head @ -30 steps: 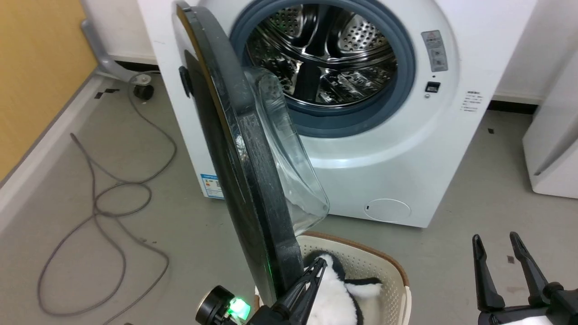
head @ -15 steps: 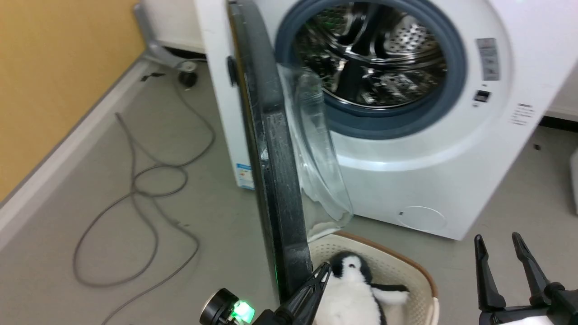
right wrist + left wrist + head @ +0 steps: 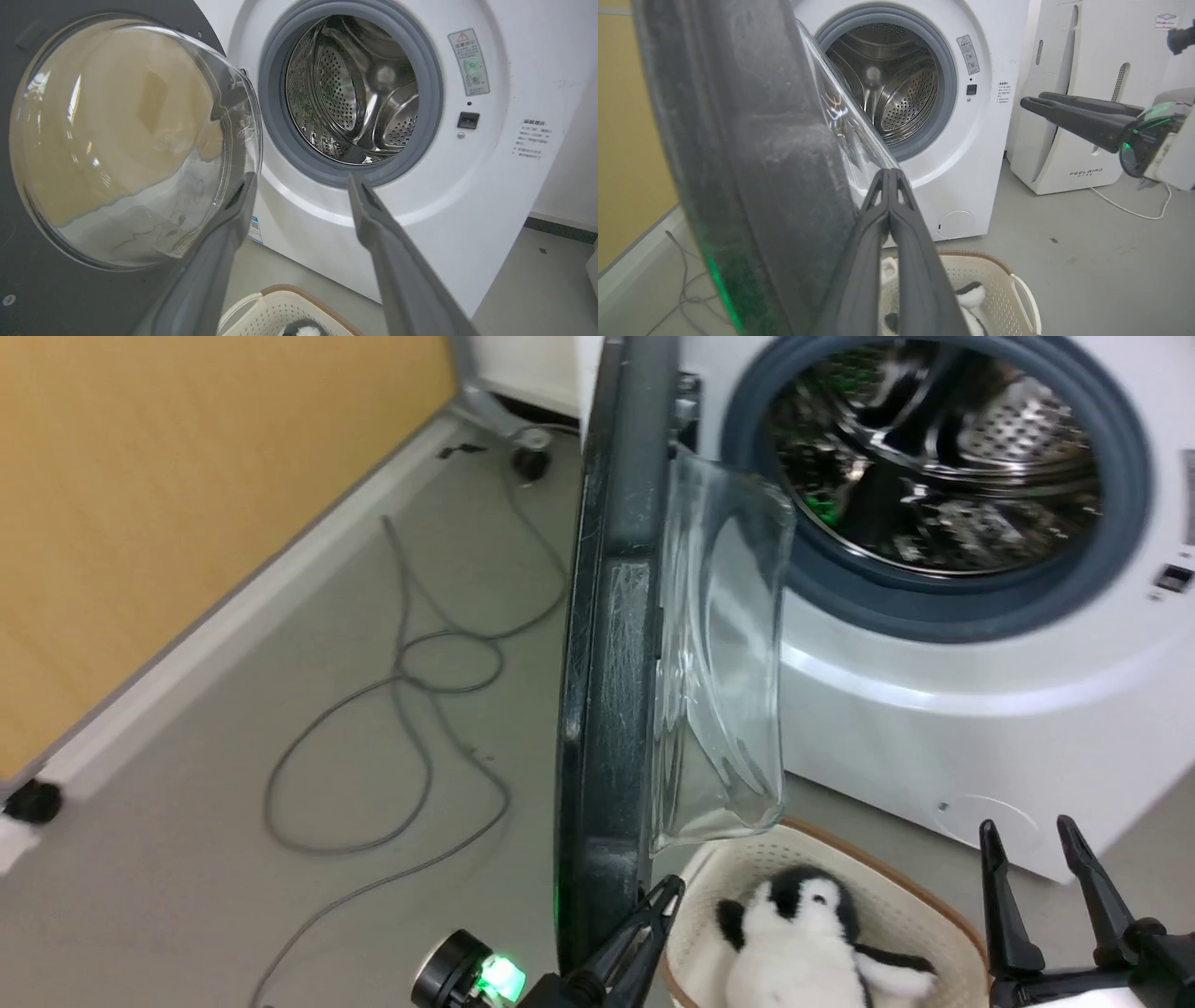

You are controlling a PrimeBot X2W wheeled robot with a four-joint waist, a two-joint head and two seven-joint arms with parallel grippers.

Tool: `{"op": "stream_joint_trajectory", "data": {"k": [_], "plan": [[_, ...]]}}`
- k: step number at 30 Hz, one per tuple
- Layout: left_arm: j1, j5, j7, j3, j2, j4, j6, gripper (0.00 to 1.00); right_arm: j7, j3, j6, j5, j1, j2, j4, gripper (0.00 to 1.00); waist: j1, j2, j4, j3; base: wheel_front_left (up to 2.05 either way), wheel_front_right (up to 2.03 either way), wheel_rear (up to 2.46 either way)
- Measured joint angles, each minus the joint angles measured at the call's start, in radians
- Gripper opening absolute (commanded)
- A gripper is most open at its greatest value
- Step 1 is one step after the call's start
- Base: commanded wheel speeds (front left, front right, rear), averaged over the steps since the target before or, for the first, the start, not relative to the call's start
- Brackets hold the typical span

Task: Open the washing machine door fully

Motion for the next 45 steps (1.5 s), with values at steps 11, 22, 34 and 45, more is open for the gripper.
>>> {"op": "stream_joint_trajectory", "data": {"k": [11, 22, 34, 45], "plan": [[0.014, 0.0, 0.0, 0.059, 0.012, -0.022, 0.042, 0.0, 0.0, 0.042, 0.0, -0.01, -0.045, 0.0, 0.018, 1.0, 0.0, 0.0, 0.061, 0.034, 0.0, 0.0, 0.0], [0.034, -0.005, 0.0, 0.212, 0.068, -0.045, 0.115, 0.0, 0.0, 0.066, 0.0, -0.025, -0.079, 0.0, 0.033, 1.0, 0.0, 0.0, 0.072, 0.066, 0.0, 0.0, 0.0], [0.015, -0.094, 0.0, 0.435, 0.08, -0.005, 0.123, 0.0, 0.0, 0.072, 0.0, -0.053, -0.097, 0.0, 0.036, 1.0, 0.0, 0.0, 0.077, 0.109, 0.0, 0.0, 0.0], [-0.118, -0.121, 0.0, 0.613, 0.063, 0.117, 0.072, 0.0, 0.0, 0.049, 0.0, -0.083, -0.098, 0.0, 0.028, 1.0, 0.0001, 0.0, 0.079, 0.157, 0.0, 0.0, 0.0]]}}
